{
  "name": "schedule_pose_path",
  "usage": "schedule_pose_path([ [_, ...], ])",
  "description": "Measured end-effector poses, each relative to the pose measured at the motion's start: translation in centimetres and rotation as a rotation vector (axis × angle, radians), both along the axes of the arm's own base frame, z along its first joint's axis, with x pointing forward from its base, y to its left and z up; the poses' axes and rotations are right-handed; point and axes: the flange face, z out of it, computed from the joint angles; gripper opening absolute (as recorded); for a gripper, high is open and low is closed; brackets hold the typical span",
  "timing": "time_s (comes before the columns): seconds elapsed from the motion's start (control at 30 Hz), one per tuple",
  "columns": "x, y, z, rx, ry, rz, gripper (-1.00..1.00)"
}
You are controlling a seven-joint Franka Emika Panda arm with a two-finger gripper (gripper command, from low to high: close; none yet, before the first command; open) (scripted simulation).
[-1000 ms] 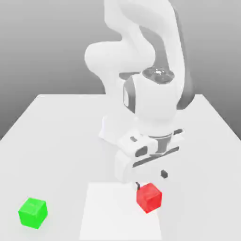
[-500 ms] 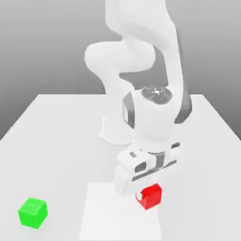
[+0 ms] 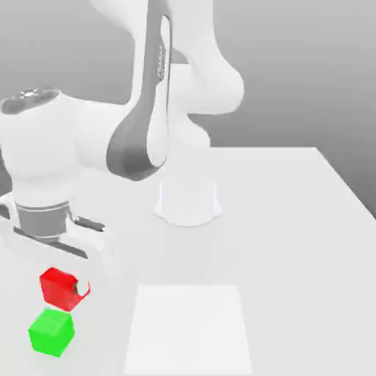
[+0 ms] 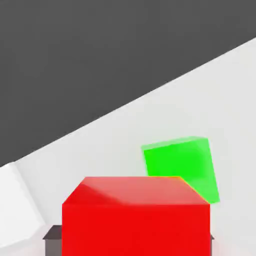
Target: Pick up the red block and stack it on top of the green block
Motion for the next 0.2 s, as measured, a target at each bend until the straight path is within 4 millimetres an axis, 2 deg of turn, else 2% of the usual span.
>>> schedule_pose_path([
  [0.07, -0.1, -0.4, -2.5, 0.0, 0.0, -0.014, -1.0],
  [0.1, -0.2, -0.5, -3.6, -0.001, 0.0, -0.017, 1.0],
  [0.2, -0.2, -0.5, -3.6, -0.001, 0.0, -0.017, 1.0],
])
